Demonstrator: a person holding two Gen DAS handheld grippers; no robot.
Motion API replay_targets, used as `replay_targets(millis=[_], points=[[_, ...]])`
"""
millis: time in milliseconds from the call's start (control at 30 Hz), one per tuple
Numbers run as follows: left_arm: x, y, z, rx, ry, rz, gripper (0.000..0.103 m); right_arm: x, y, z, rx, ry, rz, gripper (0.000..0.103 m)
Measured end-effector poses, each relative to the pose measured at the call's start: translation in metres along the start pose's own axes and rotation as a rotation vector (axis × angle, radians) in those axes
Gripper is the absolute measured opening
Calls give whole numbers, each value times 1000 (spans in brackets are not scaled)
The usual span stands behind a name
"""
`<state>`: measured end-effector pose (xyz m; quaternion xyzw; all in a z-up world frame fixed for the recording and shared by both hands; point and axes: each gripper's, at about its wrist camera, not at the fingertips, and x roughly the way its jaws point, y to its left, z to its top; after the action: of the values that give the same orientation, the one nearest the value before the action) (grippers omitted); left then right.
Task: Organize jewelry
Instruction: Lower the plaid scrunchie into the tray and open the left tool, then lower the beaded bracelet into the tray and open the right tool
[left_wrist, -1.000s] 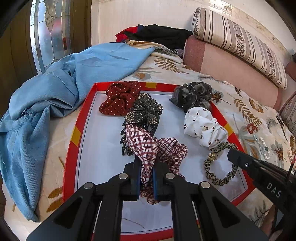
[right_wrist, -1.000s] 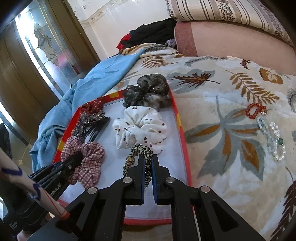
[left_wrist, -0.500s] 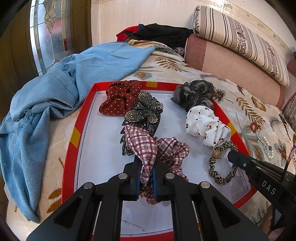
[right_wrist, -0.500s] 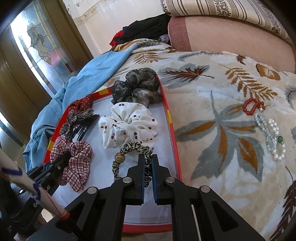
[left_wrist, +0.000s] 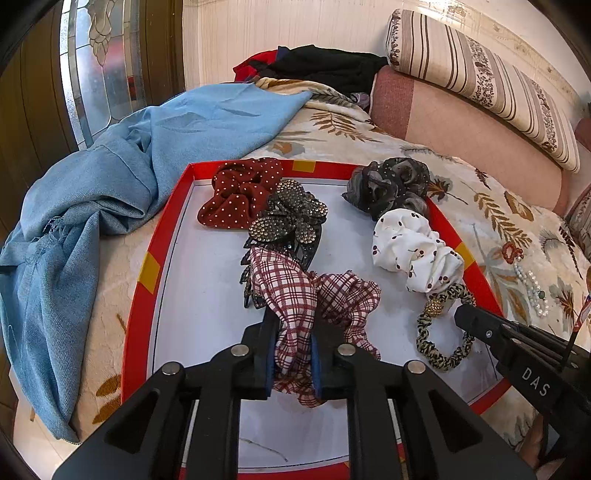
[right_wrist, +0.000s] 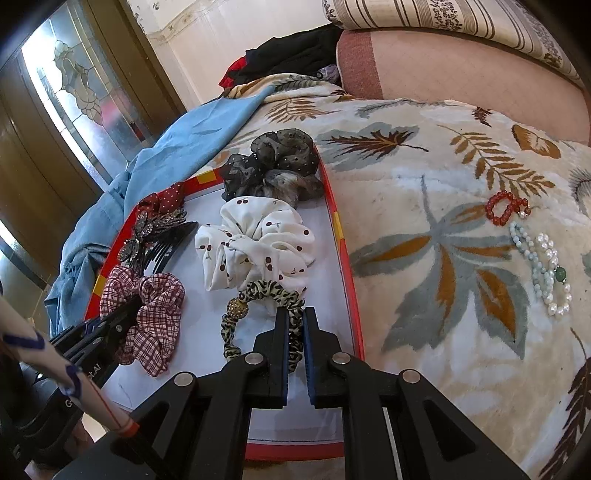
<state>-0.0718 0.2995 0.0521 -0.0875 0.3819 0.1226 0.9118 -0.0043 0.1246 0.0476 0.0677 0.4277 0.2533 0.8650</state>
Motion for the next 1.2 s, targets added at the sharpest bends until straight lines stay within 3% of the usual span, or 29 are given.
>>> replay_targets(millis=[300,967,1200], points=[[0,0,-1,-2,-3,5,26,-2,0,-1,4,2,7,10],[-13,-4,1,-5,-57,11,36,-20,3,-1,17,-16,38,10],[-17,-5,1,-3,-75,14,43,-23,4,0,21,-18,45,18]])
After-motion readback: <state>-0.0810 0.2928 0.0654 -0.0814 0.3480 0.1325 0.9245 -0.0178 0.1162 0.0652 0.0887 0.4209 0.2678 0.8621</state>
